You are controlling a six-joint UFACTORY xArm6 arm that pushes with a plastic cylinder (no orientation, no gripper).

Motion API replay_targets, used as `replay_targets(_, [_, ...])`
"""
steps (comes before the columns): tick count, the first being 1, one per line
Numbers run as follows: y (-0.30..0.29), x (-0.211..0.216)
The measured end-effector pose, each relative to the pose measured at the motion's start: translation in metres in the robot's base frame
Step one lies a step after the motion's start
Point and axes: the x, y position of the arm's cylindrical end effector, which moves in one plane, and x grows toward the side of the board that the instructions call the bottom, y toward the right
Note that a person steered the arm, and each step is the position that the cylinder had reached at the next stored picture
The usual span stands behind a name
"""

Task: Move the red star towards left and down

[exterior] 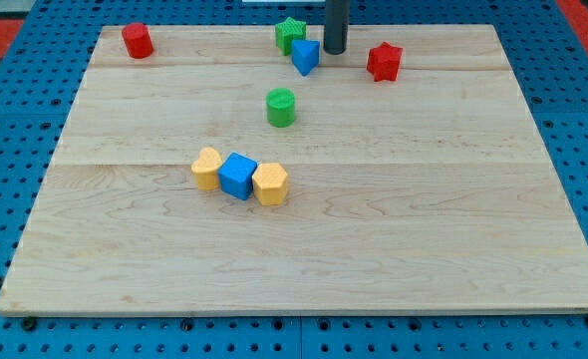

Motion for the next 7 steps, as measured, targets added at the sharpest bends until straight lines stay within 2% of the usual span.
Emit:
replay_targets(1, [0.070, -0.022])
replay_targets(2, [0.073, 0.015])
replay_targets(3, [0.049, 0.068])
replay_targets(4, [0.068, 0.081])
replay_targets(5, [-0.051, 0.089])
replay_targets(6, [-0.113, 0.087])
replay_targets(7, [-0.162, 0.120])
